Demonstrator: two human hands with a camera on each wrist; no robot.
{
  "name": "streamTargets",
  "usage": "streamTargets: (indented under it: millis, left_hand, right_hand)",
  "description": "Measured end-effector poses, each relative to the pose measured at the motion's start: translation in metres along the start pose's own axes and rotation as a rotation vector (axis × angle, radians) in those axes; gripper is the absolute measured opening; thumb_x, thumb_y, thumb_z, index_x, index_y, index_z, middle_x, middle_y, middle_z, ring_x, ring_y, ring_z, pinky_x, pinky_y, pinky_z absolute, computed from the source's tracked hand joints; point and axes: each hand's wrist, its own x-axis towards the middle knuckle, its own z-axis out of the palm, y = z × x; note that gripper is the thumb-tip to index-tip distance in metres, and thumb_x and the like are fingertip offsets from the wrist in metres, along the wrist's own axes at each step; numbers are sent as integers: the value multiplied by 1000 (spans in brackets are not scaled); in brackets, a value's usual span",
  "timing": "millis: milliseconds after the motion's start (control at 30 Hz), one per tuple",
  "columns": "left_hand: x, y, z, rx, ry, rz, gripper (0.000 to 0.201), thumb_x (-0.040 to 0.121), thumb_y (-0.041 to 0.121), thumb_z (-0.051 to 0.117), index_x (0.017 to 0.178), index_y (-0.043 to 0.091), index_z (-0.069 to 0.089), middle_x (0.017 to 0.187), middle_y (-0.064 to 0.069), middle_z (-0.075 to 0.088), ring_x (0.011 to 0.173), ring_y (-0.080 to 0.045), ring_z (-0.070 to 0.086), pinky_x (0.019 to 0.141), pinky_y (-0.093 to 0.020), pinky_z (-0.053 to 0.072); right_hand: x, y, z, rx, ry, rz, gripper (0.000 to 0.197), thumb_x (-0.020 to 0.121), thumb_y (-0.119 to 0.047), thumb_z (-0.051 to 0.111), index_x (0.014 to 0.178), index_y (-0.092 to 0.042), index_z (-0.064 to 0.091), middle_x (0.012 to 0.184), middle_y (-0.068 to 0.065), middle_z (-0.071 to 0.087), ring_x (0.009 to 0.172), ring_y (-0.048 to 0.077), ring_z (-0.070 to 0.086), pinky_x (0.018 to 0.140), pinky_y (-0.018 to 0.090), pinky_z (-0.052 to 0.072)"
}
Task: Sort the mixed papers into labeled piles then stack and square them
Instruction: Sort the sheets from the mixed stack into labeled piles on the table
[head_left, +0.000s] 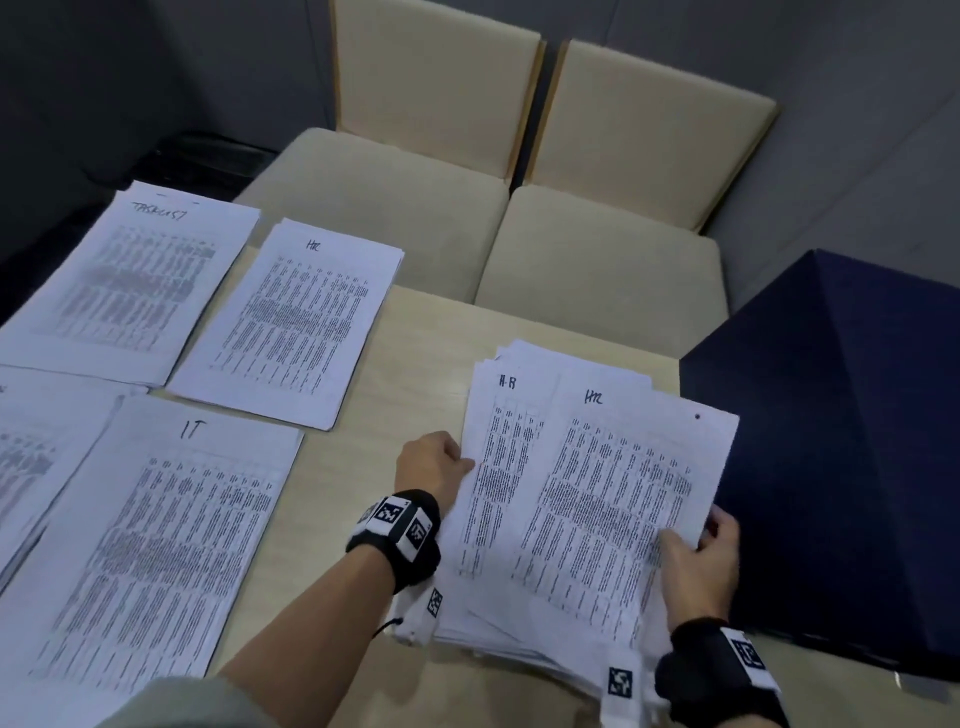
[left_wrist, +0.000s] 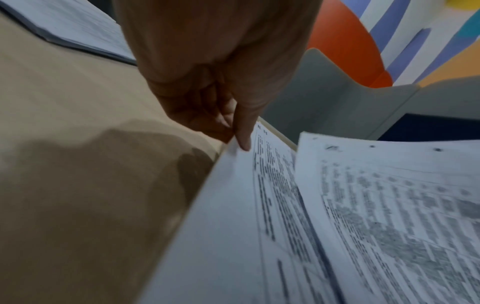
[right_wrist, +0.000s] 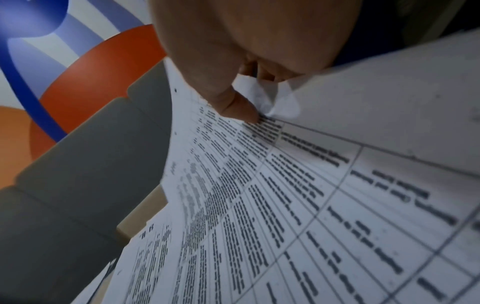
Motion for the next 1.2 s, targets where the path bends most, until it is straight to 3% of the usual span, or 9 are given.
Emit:
streamTargets:
  millis: [233,333,433,533,633,733,833,967,1200]
  left_hand:
    - [4,3,-33,684,26,365,29,102,30,43,83,14,58,73,-3,61,67,-24,62,68,-35,55]
    - [-4,10,-43,629,71,511,26,102,32,42,87,19,57,68,-2,60,61,-26,58,59,-34,51]
    - [-7,9,-47,284,13,587,23,95,26,58,76,14,57,60,-5,57,57,-26,52,56,-33,41]
    - [-18,10,-46,-134,-125,501,28,86,16,73,64,14,55,55,2,53,54,-11,46,54,-22,36]
    - [-20,7,-43,-301,-253,397,34,80,5,77,59,21,54,56,7,57,57,-9,53,57,-20,43]
    - [-12,-1,-40,-181,-301,379,28,80,1,69,72,28,66,72,4,67,66,-15,61,69,-29,49]
    - [-6,-6,-34,-19,-98,287,19,82,10,69,98,19,63,97,2,65,80,-17,62,70,-28,48]
    - [-2,-5,-29,58,-59,87,28,74,29,83,75,16,58,74,1,65,69,-21,64,64,-30,50]
    - [-1,3,-43,576,-31,333,40,95,38,56,63,13,58,58,1,53,59,-22,54,53,-25,34]
  right_hand:
    - [-8,-7,5,134,-98,158,9,83,-1,63,86,-10,63,94,10,68,87,27,62,87,38,49]
    - [-11,-7,12,152,-143,238,26,71,-19,72,93,-10,60,97,13,67,93,35,65,90,52,52]
    - [-14,-9,16,155,-239,198,37,71,-24,74,98,-7,55,100,11,63,88,27,62,79,40,51]
    - [-20,-19,13,253,-317,167,18,81,-13,71,87,-17,54,92,0,61,80,11,56,80,33,44]
    - [-22,-26,15,298,-385,165,19,88,-2,66,104,-12,63,101,-3,70,94,9,64,75,19,46]
    - [-21,-27,18,281,-376,131,25,87,6,63,106,-10,66,98,0,74,96,13,68,64,13,49]
    - [-23,-24,18,300,-274,98,34,85,11,61,112,-10,59,96,0,69,87,10,66,59,10,49]
    - [-17,-13,16,319,-161,179,44,83,5,67,123,0,51,109,11,62,87,21,59,76,28,43]
    - [-8,-6,18,271,-210,200,33,83,5,62,115,10,57,97,17,67,83,27,62,62,28,46]
